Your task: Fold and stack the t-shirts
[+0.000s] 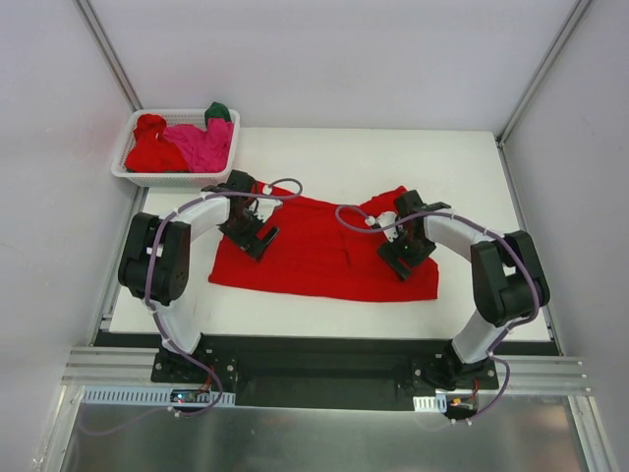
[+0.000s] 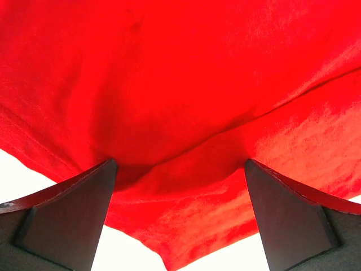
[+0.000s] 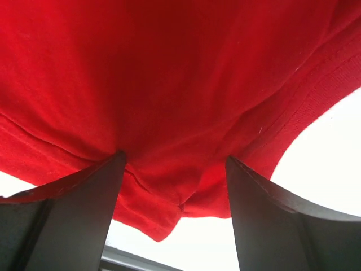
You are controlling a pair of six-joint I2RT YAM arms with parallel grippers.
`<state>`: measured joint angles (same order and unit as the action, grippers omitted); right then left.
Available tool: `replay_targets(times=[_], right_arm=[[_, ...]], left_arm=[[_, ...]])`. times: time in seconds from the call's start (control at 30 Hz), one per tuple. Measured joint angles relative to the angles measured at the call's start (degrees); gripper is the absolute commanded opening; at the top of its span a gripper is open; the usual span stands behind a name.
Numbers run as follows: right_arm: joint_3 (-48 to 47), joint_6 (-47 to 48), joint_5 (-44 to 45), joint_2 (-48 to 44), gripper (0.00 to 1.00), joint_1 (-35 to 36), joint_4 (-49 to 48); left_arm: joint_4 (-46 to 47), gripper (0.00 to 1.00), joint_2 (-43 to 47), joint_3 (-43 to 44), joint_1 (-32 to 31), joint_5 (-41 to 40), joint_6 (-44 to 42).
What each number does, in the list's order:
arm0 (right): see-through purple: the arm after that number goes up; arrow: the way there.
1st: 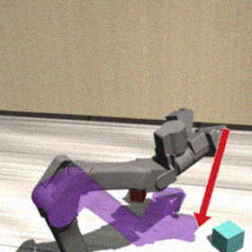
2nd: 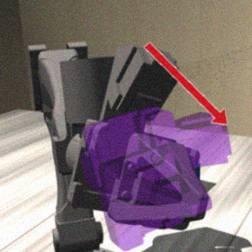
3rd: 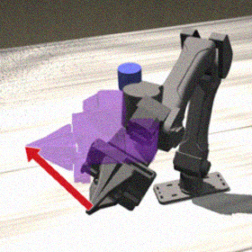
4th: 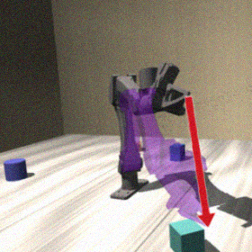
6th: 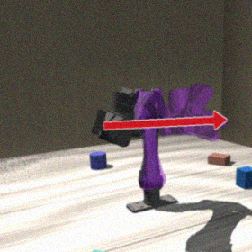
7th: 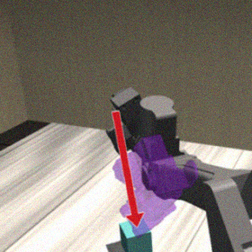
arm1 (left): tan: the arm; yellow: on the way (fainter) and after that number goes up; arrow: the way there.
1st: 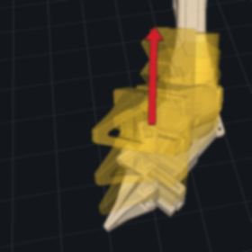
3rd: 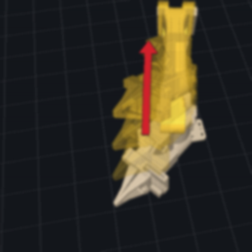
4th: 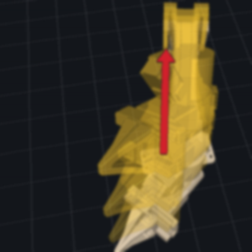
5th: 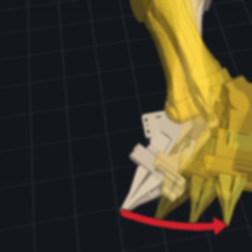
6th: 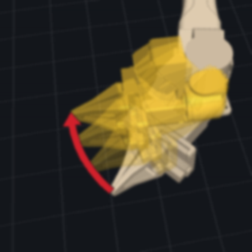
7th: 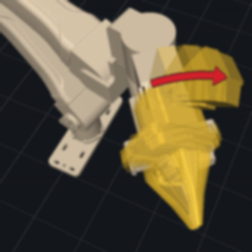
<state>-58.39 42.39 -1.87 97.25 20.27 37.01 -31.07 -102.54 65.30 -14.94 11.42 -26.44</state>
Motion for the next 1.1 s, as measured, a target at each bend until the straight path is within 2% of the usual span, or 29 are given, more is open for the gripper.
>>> replay_targets(times=[0.3,0.53,0.87,1.0,1.1], right_arm=[[2.36,-1.46,0.61,-2.19,0.77,0.37,-2.16],[5.92,-2.75,0.79,-6.01,0.77,0.96,-1.57],[7.13,-2.54,2.56,-8.55,0.79,1.05,0.35],[6.16,-2.29,3.26,-8.41,0.79,1.05,0.81],[3.82,-2.12,3.91,-8.41,0.79,1.05,1.64]], left_arm=[[2.6,0.98,0.48,-1.25,0.0,-0.11,-0.2],[4.35,0.97,4.83,-6.47,-0.24,-0.09,-0.26],[-3.41,0.99,12.26,-12.68,-2.4,0.11,-0.07],[-6.97,0.99,13.66,-11.76,-2.73,0.2,-0.44],[-10.47,0.99,13.77,-7.1,-2.73,0.39,-1.11]])
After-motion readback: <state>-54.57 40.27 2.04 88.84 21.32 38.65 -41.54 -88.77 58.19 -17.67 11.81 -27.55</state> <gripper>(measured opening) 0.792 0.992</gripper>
